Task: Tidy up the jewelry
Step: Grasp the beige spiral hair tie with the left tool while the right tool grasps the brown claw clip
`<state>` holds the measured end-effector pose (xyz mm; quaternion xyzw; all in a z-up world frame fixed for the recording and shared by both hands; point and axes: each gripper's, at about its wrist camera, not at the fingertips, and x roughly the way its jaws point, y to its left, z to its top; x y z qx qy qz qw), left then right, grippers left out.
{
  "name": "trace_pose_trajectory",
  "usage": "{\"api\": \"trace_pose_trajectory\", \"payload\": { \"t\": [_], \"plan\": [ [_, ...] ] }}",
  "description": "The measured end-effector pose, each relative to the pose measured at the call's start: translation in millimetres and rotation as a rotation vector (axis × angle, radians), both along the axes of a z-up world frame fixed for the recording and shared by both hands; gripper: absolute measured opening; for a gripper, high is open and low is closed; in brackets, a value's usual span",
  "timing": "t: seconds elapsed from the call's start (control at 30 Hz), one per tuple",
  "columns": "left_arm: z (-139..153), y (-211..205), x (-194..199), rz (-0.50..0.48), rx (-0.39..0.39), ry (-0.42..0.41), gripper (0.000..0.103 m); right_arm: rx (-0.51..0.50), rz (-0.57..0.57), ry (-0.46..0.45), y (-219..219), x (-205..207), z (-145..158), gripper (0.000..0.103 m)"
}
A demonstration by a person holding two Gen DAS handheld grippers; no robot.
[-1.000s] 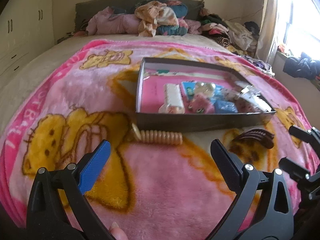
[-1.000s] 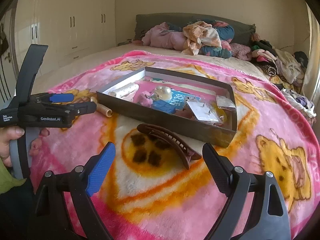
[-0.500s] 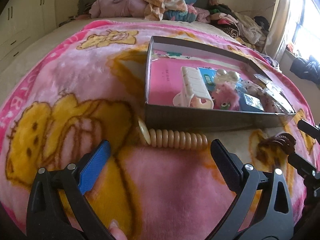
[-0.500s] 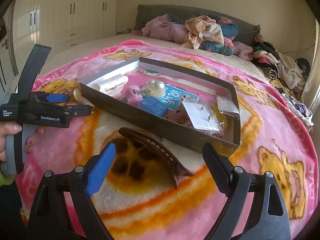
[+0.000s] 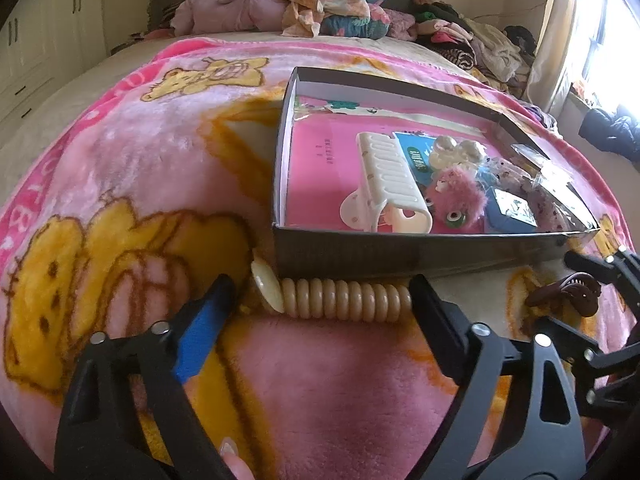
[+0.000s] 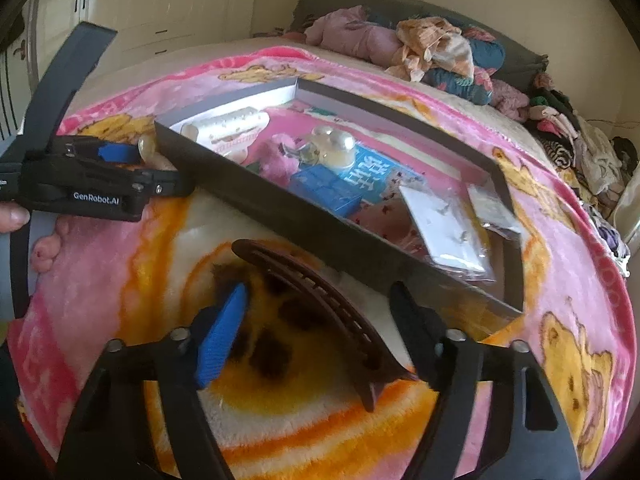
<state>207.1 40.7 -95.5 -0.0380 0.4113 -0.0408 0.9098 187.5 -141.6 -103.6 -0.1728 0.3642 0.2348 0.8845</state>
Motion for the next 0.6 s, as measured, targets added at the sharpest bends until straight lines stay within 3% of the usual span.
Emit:
{"api": "trace_pose_trajectory", "payload": {
  "t": [0.2, 0.3, 0.6],
  "plan": [
    [0.5, 0.2, -1.4, -0.004, -0.007, -0.002, 0.069, 0.023, 0.042, 0.029, 8.9, -6.6, 1.0, 0.023],
    [1.5, 0.2, -4.0, -0.007, -0.015, 0.000, 0.068, 0.051, 0.038, 0.048, 8.9, -10.4, 2.3, 0.017],
    [6.0, 1.8, -15.3, -0.017, -0.033, -0.007, 0.067, 0.219, 0.027, 0.162, -3.4, -19.8, 6.5, 0.014]
  ]
}}
